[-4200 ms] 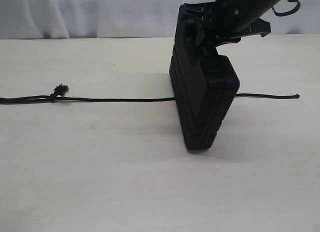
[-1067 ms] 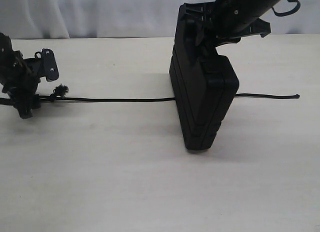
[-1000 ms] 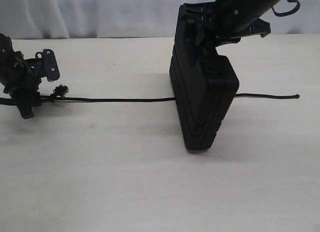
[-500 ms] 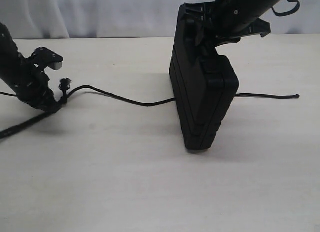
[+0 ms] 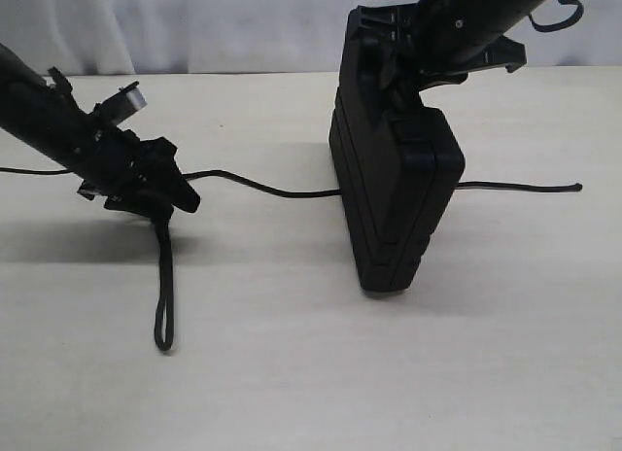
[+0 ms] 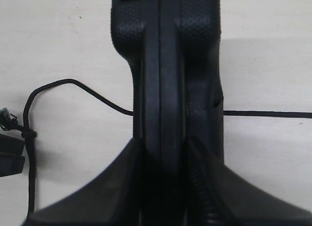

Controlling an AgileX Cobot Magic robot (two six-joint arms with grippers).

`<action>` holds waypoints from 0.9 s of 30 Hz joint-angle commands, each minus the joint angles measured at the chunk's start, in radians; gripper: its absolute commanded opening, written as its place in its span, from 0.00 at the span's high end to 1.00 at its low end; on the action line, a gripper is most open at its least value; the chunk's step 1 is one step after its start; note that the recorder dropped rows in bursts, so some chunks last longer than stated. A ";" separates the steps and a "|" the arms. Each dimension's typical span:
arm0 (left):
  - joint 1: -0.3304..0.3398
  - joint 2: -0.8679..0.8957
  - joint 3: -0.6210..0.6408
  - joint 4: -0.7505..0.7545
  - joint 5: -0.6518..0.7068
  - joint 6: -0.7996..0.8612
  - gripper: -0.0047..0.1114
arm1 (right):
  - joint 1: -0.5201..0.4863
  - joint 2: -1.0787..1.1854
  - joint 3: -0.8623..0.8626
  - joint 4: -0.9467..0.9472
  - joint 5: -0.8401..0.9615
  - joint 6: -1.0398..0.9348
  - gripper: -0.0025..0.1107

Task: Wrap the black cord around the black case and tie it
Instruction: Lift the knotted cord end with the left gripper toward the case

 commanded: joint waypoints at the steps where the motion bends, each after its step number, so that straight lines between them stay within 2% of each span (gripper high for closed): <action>1: -0.008 -0.019 -0.007 0.019 0.051 0.272 0.50 | 0.004 -0.002 0.002 0.015 0.030 0.009 0.94; 7: -0.019 -0.109 -0.007 0.169 -0.023 0.726 0.50 | 0.004 -0.002 0.002 0.015 0.030 0.009 0.94; 10: -0.058 -0.131 -0.005 0.306 -0.049 1.084 0.50 | 0.004 -0.002 0.002 0.015 0.030 0.009 0.94; 12: -0.094 -0.133 -0.005 0.385 -0.106 1.221 0.50 | 0.004 -0.002 0.002 0.015 0.030 0.009 0.94; 18: -0.188 -0.092 -0.005 0.636 -0.289 1.245 0.50 | 0.004 -0.002 0.002 0.015 0.032 0.009 0.94; 21: -0.210 -0.067 -0.005 0.672 -0.345 1.245 0.50 | 0.004 -0.002 0.002 0.015 0.032 0.009 0.94; 24: -0.217 -0.046 -0.005 0.690 -0.407 1.245 0.58 | 0.004 -0.002 0.002 0.015 0.032 0.009 0.94; 27: -0.217 -0.022 -0.005 0.723 -0.403 1.241 0.67 | 0.004 -0.002 0.002 0.015 0.032 0.009 0.94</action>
